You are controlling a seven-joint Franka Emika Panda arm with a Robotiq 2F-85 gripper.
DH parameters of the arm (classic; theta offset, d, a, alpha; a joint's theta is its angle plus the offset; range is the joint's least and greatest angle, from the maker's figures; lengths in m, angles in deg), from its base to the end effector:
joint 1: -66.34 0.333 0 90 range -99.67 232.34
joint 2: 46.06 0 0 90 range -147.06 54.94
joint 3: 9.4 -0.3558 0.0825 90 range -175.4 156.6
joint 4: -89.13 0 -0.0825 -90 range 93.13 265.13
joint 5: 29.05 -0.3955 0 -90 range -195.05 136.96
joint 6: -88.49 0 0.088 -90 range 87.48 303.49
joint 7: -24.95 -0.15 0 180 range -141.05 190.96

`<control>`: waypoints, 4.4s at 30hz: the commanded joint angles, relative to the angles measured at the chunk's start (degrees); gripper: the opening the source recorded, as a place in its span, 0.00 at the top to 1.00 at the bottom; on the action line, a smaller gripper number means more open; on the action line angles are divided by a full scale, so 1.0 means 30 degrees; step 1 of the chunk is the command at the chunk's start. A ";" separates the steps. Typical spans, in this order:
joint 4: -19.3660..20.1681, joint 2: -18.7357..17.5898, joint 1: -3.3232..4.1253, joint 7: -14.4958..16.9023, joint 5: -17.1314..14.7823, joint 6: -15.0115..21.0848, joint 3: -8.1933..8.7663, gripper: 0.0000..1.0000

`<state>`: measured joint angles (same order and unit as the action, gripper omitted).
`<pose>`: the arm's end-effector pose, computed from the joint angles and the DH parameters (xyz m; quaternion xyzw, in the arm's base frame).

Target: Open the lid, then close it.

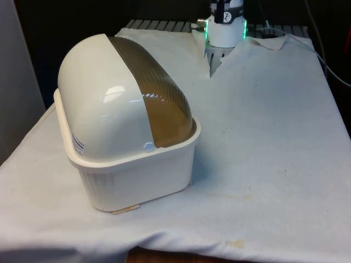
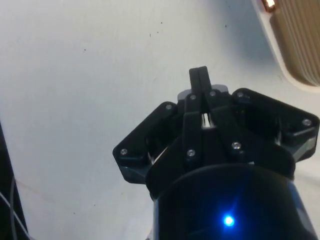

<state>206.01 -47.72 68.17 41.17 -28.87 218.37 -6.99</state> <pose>0.5954 -0.0061 0.4400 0.9857 0.1363 0.0975 0.0163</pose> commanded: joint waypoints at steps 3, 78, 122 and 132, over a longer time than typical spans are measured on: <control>0.0267 0.0000 -0.0019 0.0439 0.0153 0.0668 0.0038 1.00; 0.3247 0.0325 0.0611 -0.7334 1.3560 0.3266 -0.1929 1.00; 0.3457 -0.1165 0.0859 -1.4534 2.0455 0.0783 -0.4068 1.00; 0.3743 -0.1719 0.0840 -1.6558 2.1982 0.0917 -0.4049 1.00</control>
<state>217.30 -53.11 70.69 -8.74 36.90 220.78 -19.25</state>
